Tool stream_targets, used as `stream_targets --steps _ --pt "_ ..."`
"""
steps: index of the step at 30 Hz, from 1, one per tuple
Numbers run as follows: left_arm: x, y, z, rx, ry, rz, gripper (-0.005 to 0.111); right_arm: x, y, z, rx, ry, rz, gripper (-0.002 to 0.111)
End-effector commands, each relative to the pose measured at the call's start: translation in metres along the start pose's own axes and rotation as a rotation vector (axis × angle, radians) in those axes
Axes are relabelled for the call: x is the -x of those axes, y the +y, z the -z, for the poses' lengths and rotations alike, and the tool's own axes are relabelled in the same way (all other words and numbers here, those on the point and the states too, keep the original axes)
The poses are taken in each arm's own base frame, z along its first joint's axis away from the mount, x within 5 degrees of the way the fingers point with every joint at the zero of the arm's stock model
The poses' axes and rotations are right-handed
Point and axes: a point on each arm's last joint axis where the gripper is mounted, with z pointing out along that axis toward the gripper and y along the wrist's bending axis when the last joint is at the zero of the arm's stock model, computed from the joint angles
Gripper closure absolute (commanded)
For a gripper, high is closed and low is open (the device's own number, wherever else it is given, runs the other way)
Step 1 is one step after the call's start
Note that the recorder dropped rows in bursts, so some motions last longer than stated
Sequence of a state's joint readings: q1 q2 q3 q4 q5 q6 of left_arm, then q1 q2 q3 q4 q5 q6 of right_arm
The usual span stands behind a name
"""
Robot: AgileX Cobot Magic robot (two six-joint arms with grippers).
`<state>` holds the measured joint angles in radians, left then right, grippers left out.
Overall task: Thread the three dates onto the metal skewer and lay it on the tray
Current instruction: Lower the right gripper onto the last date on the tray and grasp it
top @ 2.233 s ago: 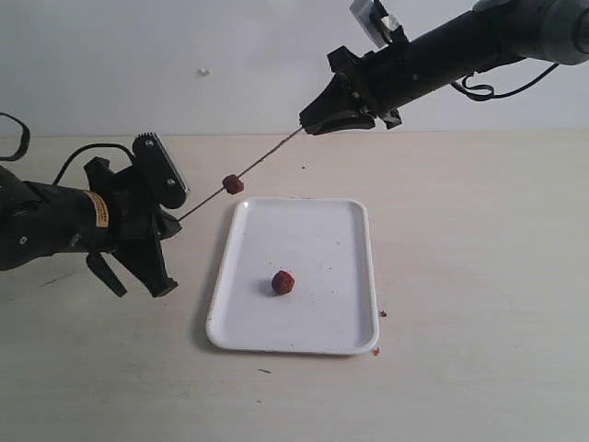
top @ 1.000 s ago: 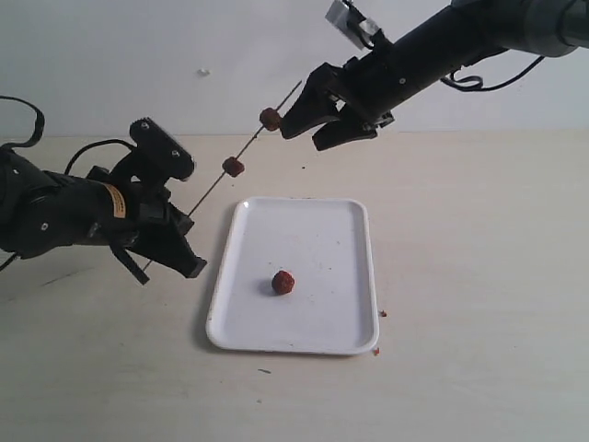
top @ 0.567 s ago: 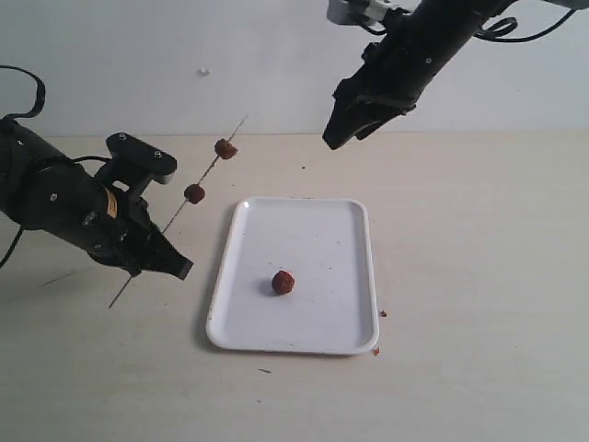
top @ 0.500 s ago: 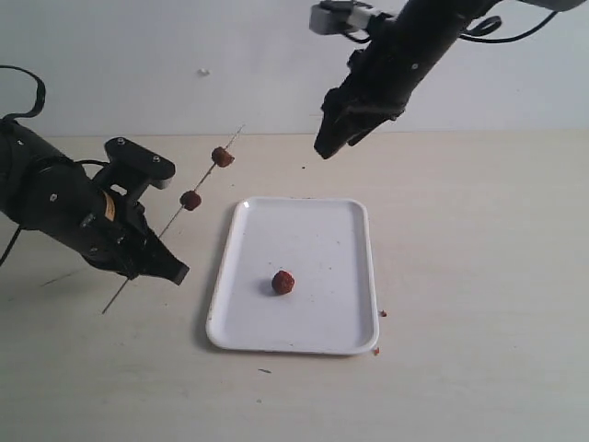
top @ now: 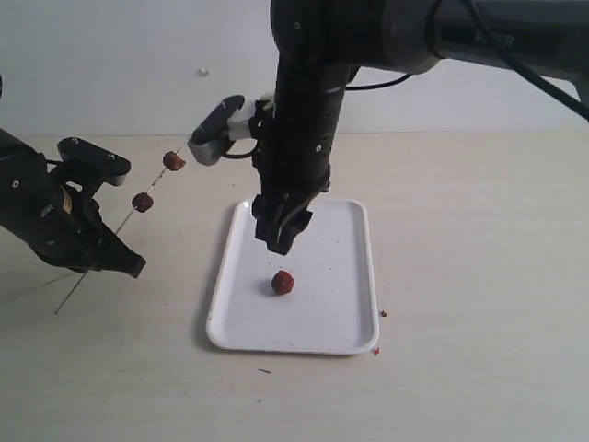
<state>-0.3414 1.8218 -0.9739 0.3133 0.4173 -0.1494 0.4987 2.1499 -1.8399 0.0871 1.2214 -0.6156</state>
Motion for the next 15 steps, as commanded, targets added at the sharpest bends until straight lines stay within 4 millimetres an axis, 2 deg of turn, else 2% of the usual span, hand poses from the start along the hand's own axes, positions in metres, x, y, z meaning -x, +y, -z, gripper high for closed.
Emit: stream_targets --steps 1,4,9,15 --pt "0.004 0.002 0.009 -0.001 -0.033 0.025 0.107 -0.006 0.001 -0.028 0.038 0.071 -0.023 0.053" --pt "0.001 0.001 0.007 -0.005 -0.034 0.023 0.107 -0.003 -0.003 -0.05 0.034 0.063 -0.049 0.053" --pt "0.002 0.001 0.007 -0.006 -0.043 0.023 0.107 -0.001 -0.005 -0.075 0.044 0.058 -0.06 0.053" --pt "0.003 0.001 0.007 -0.007 -0.049 0.023 0.107 0.002 -0.009 -0.091 0.027 0.036 -0.065 0.053"
